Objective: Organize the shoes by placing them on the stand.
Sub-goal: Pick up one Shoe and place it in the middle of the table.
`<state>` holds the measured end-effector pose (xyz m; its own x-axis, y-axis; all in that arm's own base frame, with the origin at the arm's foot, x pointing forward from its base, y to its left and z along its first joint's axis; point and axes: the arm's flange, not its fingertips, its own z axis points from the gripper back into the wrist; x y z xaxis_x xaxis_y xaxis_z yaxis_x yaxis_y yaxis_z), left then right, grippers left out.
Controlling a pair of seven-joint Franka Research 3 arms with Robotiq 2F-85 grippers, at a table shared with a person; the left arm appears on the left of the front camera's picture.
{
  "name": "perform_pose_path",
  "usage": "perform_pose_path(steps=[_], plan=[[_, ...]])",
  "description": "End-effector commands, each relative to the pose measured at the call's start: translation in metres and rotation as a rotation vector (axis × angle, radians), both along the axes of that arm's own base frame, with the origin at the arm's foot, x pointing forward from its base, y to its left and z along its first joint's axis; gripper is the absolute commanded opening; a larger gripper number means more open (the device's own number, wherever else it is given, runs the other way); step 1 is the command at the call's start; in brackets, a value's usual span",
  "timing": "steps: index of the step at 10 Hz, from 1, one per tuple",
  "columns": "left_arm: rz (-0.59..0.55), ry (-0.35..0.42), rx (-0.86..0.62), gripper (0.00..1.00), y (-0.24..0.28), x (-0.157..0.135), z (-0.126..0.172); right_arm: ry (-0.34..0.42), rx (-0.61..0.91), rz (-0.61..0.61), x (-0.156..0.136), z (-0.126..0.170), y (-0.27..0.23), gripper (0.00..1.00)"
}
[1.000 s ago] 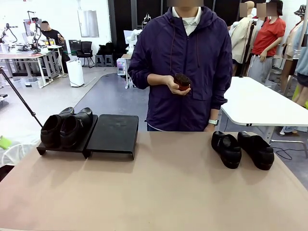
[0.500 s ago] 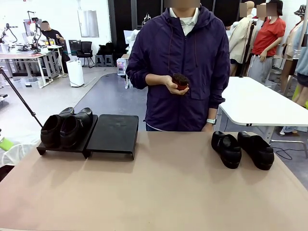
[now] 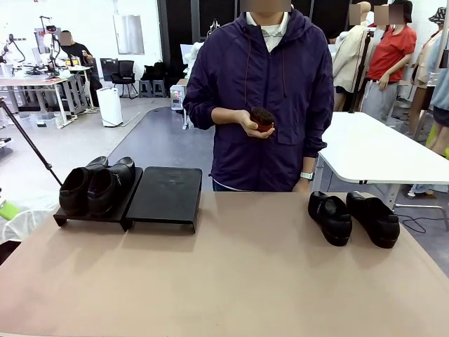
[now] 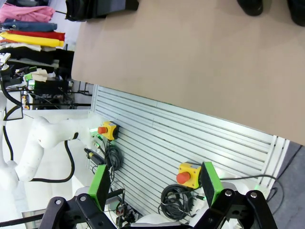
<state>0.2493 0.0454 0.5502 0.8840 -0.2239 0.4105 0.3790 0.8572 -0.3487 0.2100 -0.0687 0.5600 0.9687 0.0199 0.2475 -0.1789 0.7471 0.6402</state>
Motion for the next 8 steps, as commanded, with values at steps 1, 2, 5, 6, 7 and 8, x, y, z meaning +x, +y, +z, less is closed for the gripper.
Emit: perform_pose_path(steps=[1, 2, 5, 6, 7, 8], plan=[[0.003, 0.006, -0.005, 1.00, 0.001, -0.002, 0.001, 0.067, -0.179, -0.016, 0.040, 0.002, 0.024, 1.00], [0.003, 0.006, -0.005, 1.00, 0.001, -0.002, 0.001, 0.116, -0.334, 0.062, 0.084, -0.007, 0.046, 1.00], [0.003, 0.006, -0.005, 1.00, 0.001, -0.002, 0.001, 0.173, -0.634, 0.018, 0.181, -0.048, 0.072, 1.00], [0.003, 0.006, -0.005, 1.00, 0.001, -0.002, 0.001, 0.155, -0.656, 0.006, 0.186, -0.053, 0.081, 1.00], [0.003, 0.006, -0.005, 1.00, 0.001, -0.002, 0.001, 0.119, -0.654, -0.008, 0.186, -0.054, 0.085, 1.00], [0.003, 0.006, -0.005, 1.00, 0.001, -0.002, 0.001, 0.134, -0.577, 0.021, 0.168, -0.048, 0.086, 1.00]])
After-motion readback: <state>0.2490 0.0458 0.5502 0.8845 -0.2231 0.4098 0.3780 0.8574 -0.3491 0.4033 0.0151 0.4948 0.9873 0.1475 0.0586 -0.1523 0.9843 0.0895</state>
